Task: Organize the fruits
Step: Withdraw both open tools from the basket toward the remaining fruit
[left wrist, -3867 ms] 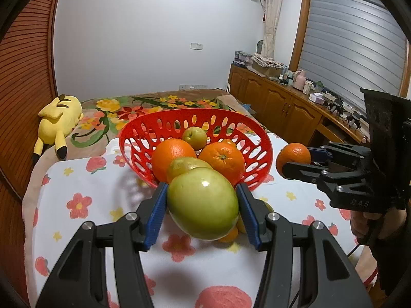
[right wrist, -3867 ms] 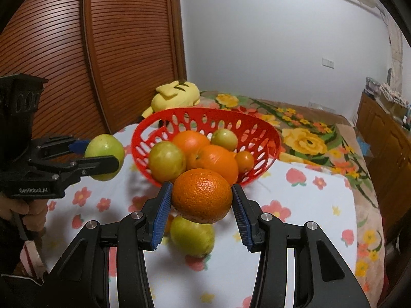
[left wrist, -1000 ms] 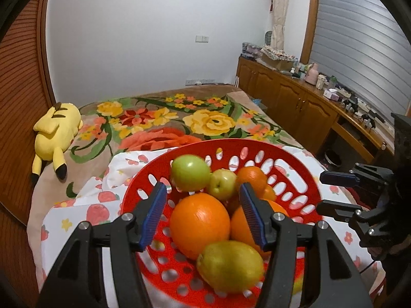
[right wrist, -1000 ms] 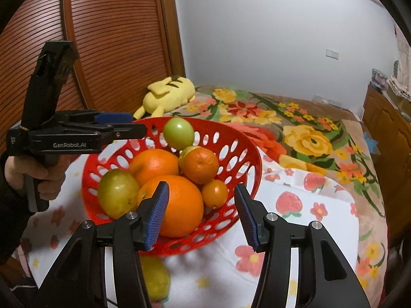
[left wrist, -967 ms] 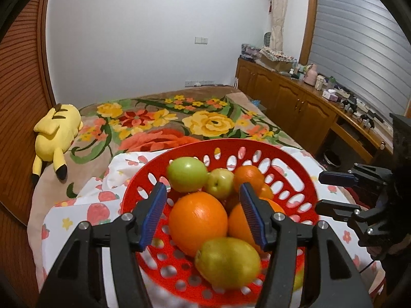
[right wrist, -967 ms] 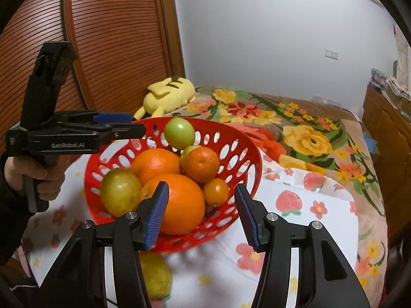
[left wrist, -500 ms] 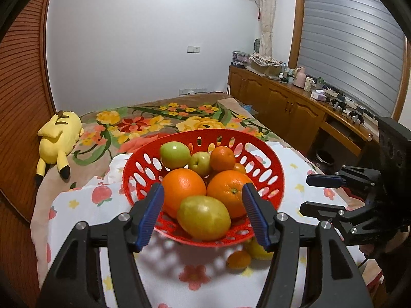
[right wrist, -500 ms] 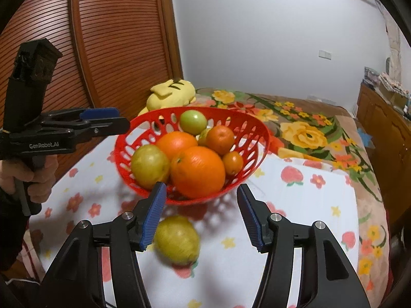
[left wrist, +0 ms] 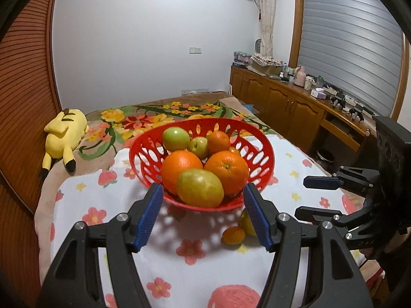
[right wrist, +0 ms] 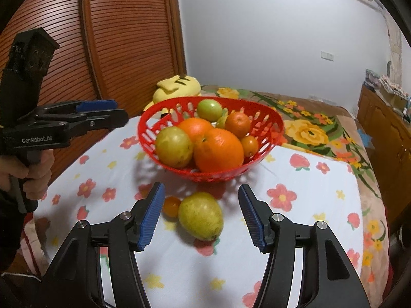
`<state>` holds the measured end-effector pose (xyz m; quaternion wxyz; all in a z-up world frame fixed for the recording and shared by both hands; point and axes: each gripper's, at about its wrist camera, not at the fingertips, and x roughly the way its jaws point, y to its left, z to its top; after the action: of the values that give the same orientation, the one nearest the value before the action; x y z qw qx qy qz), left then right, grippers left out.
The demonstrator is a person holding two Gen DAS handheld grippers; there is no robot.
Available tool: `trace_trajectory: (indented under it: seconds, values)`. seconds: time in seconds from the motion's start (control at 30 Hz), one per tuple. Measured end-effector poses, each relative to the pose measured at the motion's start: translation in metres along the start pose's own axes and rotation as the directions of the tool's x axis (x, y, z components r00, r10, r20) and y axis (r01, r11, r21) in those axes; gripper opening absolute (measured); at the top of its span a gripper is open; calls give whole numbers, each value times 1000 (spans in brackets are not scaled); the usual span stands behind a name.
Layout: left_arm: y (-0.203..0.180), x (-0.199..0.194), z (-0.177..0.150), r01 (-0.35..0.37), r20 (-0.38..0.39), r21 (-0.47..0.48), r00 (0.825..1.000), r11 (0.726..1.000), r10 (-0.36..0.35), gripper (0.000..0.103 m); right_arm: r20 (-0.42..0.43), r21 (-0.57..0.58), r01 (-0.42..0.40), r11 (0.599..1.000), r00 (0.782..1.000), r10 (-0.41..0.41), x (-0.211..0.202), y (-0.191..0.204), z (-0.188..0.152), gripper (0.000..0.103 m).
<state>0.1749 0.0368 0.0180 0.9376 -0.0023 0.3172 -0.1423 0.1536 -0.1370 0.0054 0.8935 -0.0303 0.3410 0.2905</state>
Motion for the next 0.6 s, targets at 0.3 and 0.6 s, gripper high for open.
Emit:
trace_trajectory:
  seconds: [0.3,0.6]
  values:
    - [-2,2,-23,3,-37,-7,999,1000,-3,65,-39,-2,-2,1000,999,2,10,8,-16,64]
    - [3,16,-43,8,-86,-28,996,1000,-10,65,-78,4,5,1000,997,-5,38,2,-20,68]
